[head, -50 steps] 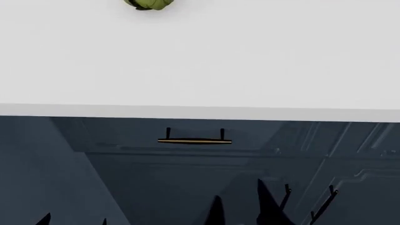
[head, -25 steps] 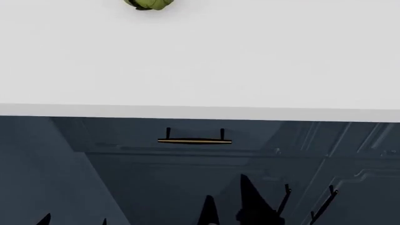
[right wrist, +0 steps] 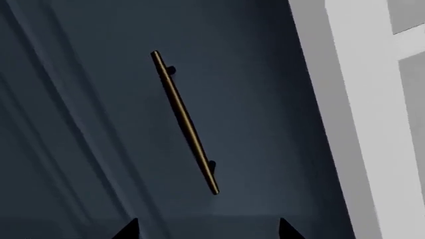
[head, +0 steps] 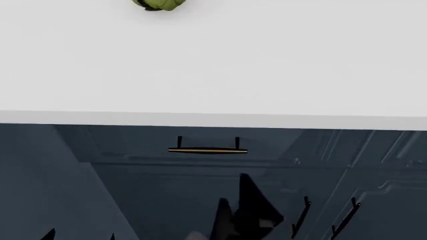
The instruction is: Open the left drawer.
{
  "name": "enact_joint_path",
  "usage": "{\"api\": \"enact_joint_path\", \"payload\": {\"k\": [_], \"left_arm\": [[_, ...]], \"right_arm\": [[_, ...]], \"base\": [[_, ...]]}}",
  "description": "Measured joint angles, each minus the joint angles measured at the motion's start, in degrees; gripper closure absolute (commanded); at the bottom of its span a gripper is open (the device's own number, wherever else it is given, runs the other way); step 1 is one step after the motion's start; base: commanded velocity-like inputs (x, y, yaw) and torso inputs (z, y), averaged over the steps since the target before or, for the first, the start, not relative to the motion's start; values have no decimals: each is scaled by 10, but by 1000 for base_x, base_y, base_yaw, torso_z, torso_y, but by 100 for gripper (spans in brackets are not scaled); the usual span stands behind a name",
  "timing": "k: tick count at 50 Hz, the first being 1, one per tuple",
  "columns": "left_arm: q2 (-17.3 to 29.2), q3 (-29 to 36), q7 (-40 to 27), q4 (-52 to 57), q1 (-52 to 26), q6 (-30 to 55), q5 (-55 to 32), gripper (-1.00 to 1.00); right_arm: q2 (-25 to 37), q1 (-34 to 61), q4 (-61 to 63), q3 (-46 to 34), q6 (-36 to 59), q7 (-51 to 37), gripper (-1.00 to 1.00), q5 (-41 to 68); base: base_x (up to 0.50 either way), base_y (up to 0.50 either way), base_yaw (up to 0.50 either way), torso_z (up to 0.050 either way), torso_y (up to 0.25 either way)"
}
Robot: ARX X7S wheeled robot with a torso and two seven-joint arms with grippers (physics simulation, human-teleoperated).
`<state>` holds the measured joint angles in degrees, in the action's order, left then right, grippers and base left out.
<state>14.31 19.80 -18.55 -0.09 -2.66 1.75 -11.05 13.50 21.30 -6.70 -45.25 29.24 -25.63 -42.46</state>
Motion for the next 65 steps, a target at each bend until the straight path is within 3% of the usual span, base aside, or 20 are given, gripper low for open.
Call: {"api": "enact_joint_path", "payload": {"k": [42,65], "left_arm": [[0,6,-6,-2,-1,2,-5,-100],[0,9,-8,-5,-1,-3,-7,-100]], "right_arm": [[-74,138,-293,-63,-15,-84,-100,-50],[-89,168,-355,-81,-2,-77,-100,-50]], "base": [[1,3,0,0,0],[2,4,0,0,0]]}}
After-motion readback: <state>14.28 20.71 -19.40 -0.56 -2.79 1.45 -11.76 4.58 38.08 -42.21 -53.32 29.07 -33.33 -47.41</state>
